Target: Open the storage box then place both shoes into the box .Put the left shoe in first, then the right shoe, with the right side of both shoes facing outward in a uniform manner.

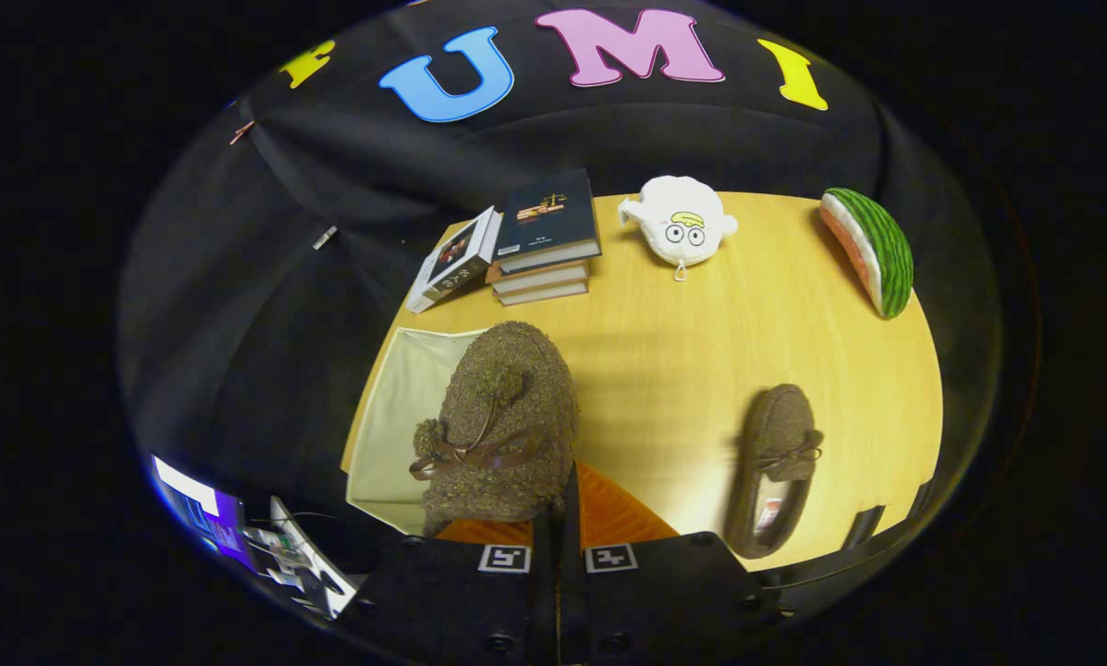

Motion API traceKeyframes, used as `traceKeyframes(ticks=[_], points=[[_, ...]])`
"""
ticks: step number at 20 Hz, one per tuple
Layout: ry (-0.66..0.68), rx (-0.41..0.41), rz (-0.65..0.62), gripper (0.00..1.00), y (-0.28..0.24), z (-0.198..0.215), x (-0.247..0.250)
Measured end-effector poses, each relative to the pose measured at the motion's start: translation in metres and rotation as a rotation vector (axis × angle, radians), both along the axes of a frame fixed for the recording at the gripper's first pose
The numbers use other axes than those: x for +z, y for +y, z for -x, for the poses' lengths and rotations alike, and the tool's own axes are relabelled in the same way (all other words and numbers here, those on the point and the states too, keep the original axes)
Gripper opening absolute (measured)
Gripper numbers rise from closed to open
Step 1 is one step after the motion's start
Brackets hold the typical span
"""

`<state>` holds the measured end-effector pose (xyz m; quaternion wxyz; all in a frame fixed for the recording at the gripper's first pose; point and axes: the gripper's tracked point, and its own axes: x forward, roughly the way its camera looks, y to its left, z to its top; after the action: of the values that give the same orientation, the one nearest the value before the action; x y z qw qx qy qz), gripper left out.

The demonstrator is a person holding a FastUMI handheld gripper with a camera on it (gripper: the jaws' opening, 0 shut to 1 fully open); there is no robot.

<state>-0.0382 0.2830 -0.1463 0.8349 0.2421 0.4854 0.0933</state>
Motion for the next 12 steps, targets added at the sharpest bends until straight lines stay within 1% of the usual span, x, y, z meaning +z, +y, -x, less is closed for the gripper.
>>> traceKeyframes(ticks=[4,7,9,12], points=[[0.039,0.007,-0.06,0.07,0.055,-0.024,0.007],[0.103,-0.005,-0.05,0.07,0.089,-0.036,-0.009],[0.15,-0.036,-0.052,0.07,0.106,-0.04,-0.02],[0.18,-0.048,-0.023,0.07,0.128,-0.046,-0.034]])
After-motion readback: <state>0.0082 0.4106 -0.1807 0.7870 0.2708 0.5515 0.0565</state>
